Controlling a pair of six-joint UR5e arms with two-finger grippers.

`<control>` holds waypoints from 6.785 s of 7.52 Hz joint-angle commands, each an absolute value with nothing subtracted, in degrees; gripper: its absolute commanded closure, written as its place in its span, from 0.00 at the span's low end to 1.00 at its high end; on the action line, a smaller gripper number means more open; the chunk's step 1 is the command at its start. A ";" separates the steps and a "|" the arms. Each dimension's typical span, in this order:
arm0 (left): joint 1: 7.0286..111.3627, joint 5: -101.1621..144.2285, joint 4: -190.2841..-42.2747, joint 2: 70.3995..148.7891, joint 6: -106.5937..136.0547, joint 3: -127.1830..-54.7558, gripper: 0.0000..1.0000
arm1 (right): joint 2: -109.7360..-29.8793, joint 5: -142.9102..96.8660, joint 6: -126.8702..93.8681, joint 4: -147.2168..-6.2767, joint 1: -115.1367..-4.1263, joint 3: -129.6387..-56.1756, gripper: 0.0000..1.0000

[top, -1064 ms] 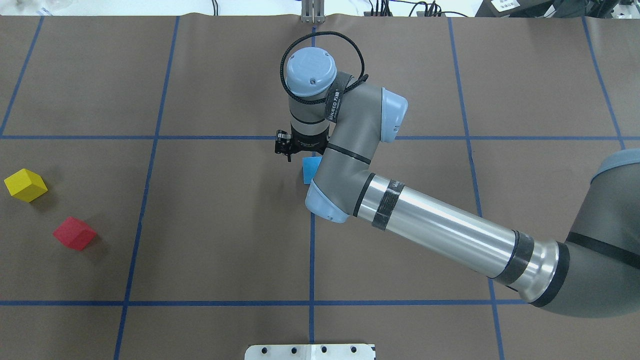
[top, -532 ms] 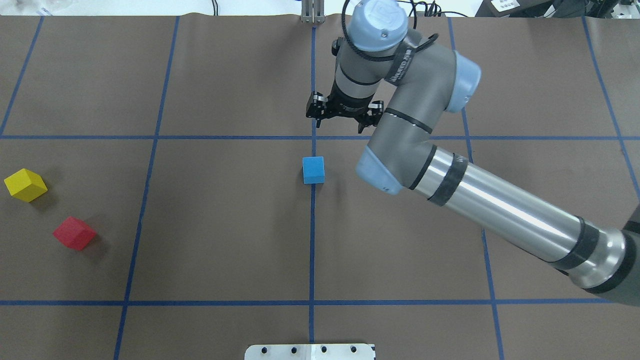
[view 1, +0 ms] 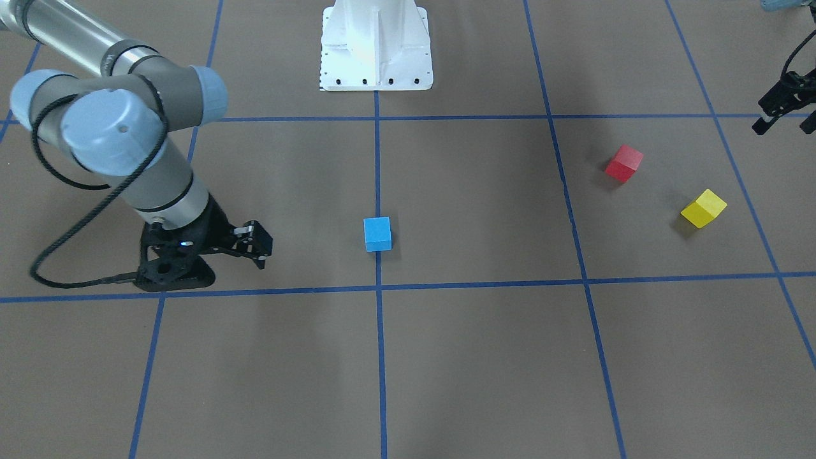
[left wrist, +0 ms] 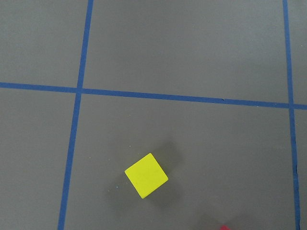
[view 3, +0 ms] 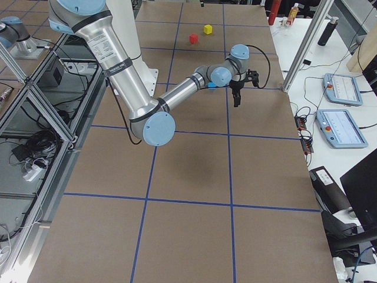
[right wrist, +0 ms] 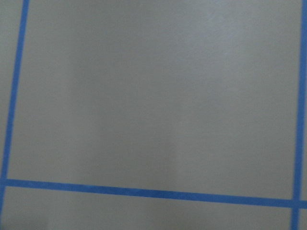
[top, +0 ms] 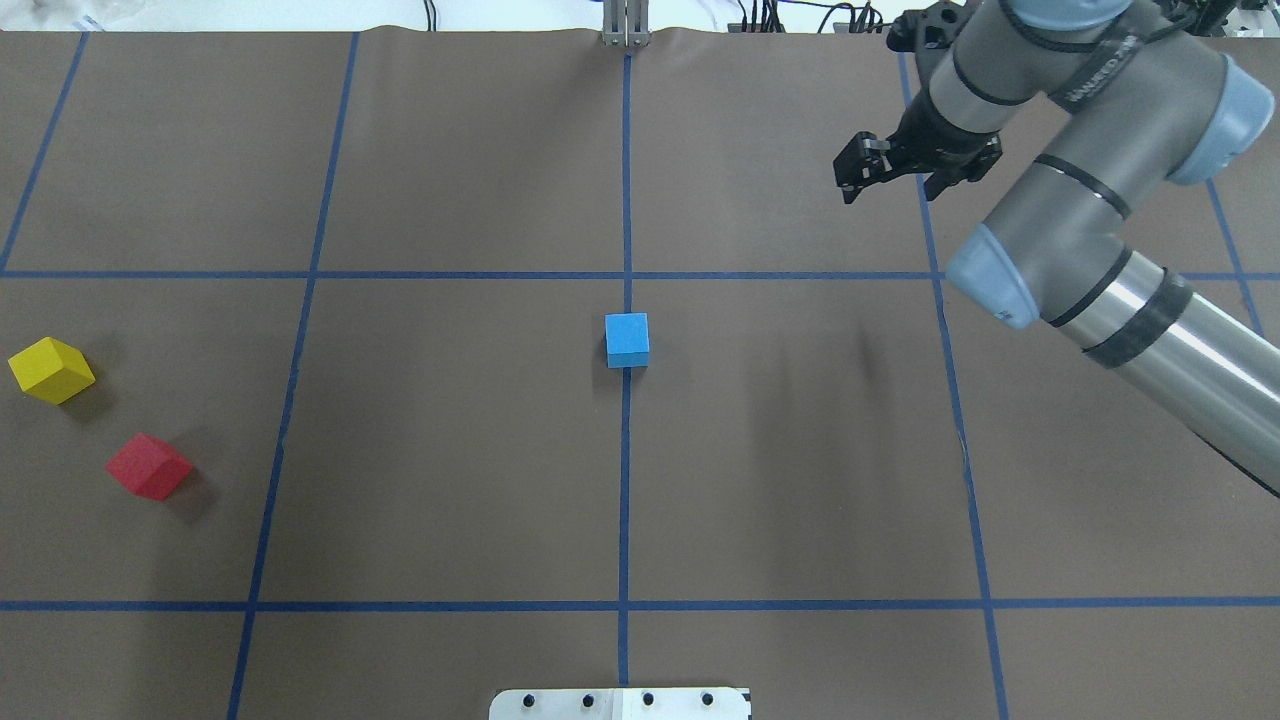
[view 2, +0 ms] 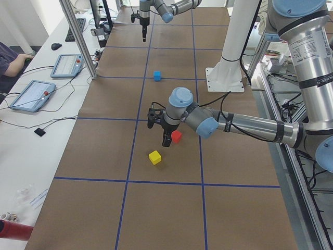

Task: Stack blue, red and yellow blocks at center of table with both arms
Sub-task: 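Open the right gripper and raise it away from the blue cube, then lower the left gripper onto the red cube and grasp it while the right arm withdraws, then carry the red cube with the left gripper above the blue cube, then lower the red cube onto the blue cube with the left gripper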

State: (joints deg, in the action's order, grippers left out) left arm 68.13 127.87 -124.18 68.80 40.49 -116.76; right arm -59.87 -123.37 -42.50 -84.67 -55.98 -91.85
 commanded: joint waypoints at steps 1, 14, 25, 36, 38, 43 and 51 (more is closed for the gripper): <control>50.11 117.24 -134.11 67.66 41.84 -116.63 0.04 | -66.77 -127.34 -28.19 -84.64 -63.87 -92.73 0.00; 40.52 112.68 -134.12 78.31 32.26 -104.51 0.01 | -74.00 -129.37 -18.02 -84.55 -69.17 -93.60 0.00; 38.94 118.56 -110.59 80.73 40.86 -121.32 1.00 | -75.57 -132.97 -15.76 -84.29 -72.49 -93.60 0.00; 35.33 118.21 -84.96 145.09 65.20 -81.60 1.00 | -91.23 -137.20 -0.18 -84.46 -87.98 -93.25 0.00; 34.81 118.21 -88.76 145.90 69.16 -79.02 1.00 | -91.23 -137.20 -0.18 -84.46 -88.07 -93.25 0.00; 34.89 118.04 -90.16 145.99 69.08 -76.12 1.00 | -91.06 -137.29 -0.79 -84.55 -88.07 -93.43 0.00; 34.45 118.04 -93.25 146.86 69.08 -73.30 1.00 | -91.14 -137.28 -0.53 -84.55 -88.33 -93.25 0.00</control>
